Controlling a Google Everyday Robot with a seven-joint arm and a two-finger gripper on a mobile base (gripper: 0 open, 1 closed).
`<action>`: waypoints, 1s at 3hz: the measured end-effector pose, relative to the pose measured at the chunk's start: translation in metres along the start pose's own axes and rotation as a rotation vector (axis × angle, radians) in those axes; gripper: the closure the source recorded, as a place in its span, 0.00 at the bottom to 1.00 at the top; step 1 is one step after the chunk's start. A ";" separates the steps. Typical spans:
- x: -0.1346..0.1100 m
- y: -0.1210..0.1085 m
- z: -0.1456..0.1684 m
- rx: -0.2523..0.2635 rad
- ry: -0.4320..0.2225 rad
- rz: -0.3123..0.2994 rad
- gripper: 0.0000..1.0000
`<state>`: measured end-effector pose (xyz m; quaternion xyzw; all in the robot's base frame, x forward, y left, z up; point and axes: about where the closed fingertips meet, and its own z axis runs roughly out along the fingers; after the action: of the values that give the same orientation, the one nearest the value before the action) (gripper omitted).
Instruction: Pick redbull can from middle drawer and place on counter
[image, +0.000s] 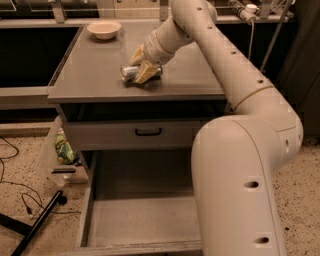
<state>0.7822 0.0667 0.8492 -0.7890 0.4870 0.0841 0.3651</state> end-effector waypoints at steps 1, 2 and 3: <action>0.000 0.000 0.000 0.000 0.000 0.000 0.58; 0.000 0.000 0.000 0.000 0.000 0.000 0.35; 0.000 0.000 0.000 0.000 0.000 0.000 0.11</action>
Offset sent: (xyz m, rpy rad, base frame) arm 0.0000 0.0000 0.0000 0.0000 0.0000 0.0000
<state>0.7822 0.0668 0.8491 -0.7890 0.4870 0.0841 0.3650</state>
